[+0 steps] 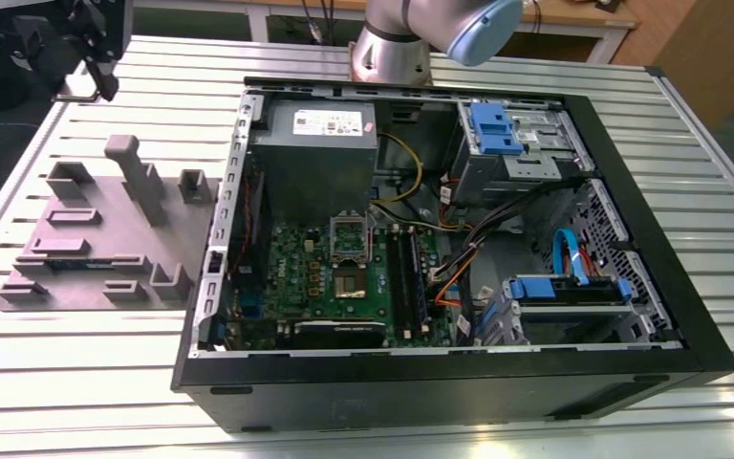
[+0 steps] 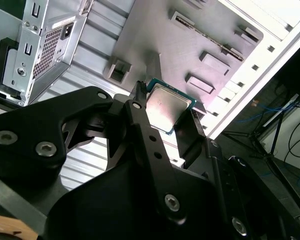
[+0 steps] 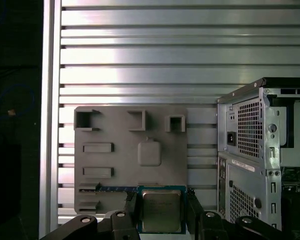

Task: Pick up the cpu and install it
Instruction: 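Pick up the cpu and move it towards the insertion slot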

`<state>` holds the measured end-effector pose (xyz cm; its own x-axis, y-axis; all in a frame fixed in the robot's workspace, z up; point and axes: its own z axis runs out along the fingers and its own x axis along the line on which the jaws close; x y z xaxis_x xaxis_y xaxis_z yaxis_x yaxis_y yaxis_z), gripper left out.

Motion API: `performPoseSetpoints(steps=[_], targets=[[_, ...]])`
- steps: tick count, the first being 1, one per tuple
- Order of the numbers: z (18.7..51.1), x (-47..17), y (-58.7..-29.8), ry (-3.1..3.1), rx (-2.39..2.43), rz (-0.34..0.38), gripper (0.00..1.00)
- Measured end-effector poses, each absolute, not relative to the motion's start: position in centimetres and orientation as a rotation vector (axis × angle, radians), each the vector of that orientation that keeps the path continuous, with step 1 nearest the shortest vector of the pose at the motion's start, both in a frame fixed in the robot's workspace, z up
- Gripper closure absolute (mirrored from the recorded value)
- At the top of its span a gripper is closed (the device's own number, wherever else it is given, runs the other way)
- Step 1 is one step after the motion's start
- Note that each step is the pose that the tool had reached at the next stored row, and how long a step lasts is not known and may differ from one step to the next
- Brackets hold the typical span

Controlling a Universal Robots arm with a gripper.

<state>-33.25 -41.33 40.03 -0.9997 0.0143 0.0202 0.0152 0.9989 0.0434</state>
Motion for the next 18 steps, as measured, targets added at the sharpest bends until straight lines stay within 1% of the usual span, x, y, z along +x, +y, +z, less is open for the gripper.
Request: performPoseSetpoints(steps=[18], targets=[[40.03, -32.45, -41.33, -3.121, -0.023, -0.068, 0.53]])
